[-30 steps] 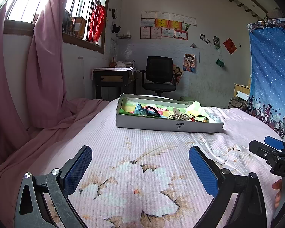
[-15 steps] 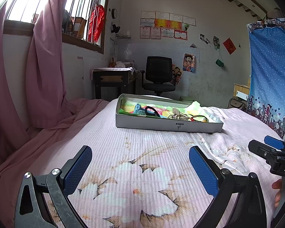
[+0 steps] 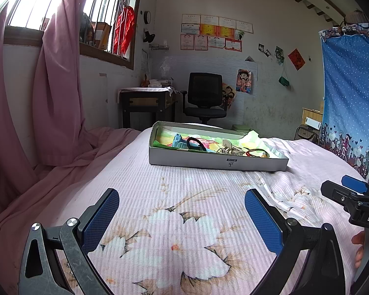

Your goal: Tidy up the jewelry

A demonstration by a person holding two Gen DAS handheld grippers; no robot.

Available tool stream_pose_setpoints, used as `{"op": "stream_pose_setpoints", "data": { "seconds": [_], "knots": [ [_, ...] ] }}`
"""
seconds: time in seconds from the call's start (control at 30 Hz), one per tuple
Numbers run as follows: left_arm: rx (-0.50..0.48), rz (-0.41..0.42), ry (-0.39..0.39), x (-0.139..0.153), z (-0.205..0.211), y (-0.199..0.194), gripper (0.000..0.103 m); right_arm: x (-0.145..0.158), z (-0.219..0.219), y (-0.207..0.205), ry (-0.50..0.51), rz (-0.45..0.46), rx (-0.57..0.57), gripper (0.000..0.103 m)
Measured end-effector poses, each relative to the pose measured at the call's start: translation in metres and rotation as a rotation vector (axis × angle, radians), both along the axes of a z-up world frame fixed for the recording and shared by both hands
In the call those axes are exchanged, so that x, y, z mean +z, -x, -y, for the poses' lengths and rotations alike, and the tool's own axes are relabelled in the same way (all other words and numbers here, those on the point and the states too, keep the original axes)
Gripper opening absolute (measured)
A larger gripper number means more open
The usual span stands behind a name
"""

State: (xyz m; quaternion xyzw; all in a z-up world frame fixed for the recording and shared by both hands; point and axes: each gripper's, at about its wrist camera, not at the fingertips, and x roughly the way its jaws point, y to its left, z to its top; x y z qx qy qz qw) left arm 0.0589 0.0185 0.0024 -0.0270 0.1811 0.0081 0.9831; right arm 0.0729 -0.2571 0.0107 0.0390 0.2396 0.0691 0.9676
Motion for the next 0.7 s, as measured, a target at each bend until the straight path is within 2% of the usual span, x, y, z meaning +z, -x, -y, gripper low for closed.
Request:
{"op": "stream_pose_setpoints", "data": {
  "seconds": [0.7],
  "knots": [
    [0.0, 0.001, -0.001, 0.0, 0.001, 0.0005, 0.103, 0.0002, 0.0002, 0.0001, -0.001, 0.0, 0.0, 0.102]
  ]
}}
